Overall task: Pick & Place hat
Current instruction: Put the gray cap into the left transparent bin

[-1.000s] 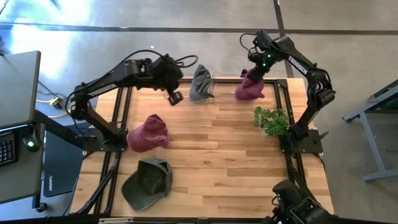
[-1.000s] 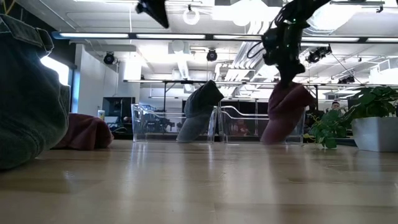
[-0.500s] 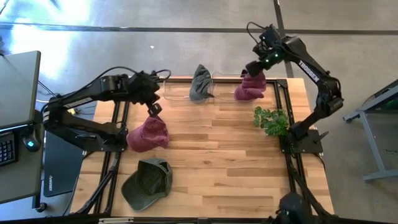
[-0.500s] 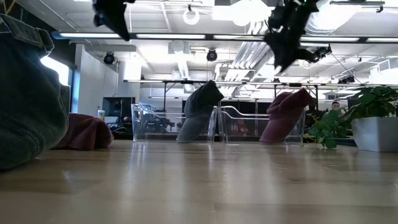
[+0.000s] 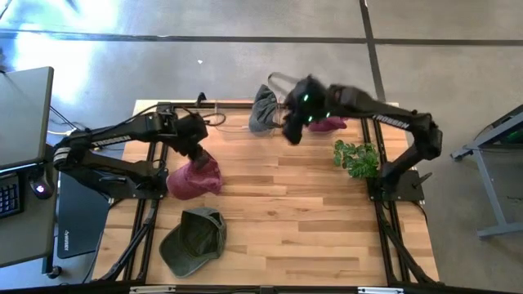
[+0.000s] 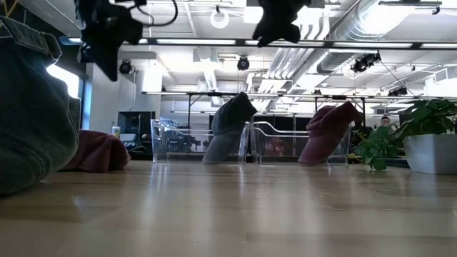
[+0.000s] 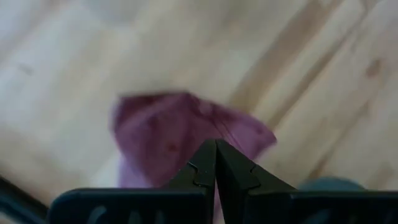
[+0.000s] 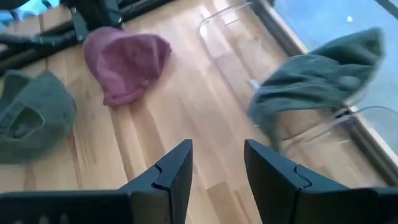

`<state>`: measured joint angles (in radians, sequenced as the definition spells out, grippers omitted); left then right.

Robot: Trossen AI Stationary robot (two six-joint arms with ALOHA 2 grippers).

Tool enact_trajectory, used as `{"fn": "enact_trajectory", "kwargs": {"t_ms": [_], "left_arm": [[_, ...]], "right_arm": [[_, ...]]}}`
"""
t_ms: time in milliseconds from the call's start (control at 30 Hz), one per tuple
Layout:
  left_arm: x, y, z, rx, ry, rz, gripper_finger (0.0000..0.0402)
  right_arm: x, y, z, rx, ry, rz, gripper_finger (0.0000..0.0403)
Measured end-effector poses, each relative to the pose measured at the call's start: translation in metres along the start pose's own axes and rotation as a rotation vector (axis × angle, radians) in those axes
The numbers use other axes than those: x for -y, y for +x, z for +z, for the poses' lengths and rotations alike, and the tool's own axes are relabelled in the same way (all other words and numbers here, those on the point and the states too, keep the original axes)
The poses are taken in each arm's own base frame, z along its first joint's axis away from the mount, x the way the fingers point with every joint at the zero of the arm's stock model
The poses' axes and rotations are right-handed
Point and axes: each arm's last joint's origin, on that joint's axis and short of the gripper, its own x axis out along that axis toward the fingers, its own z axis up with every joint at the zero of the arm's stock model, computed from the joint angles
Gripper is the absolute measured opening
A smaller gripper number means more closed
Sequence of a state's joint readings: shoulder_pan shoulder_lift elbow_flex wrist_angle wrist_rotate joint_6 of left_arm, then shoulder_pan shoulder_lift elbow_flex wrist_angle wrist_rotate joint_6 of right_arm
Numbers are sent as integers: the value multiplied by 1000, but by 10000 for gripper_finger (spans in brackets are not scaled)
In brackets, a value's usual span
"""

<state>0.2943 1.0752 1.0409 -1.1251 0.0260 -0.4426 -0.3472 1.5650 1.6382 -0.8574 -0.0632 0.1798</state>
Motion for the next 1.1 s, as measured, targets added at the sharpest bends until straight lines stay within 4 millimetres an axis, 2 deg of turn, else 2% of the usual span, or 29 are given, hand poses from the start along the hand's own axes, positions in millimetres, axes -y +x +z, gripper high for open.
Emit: {"fn": "enact_trajectory", "kwargs": {"t_ms": [167, 367, 467, 633, 767, 867, 1000, 1100], "left_arm": [[-4, 22, -14, -128, -21, -54, 5], [-7, 38, -26, -230, -6, -129, 11], [-5, 43, -26, -232, -5, -201, 43], [4, 41, -32, -339, 55, -426, 136], [24, 38, -46, -401, 236, -528, 201], [47, 36, -61, -403, 434, -580, 223], [86, 34, -80, -257, 657, -599, 227], [111, 30, -94, -82, 728, -566, 227]], "right_arm": [[-43, 1, -11, -18, -70, 35, 140], [-73, 2, -29, -89, -182, 111, 140], [-76, 11, -50, -122, -195, 106, 139], [-73, 20, -95, -119, -93, 183, 139], [-72, 10, -122, -44, 10, 309, 139], [-71, -5, -136, 39, 33, 376, 139], [-67, -26, -147, 128, 43, 422, 139], [-64, -37, -151, 163, 45, 427, 139]]}}
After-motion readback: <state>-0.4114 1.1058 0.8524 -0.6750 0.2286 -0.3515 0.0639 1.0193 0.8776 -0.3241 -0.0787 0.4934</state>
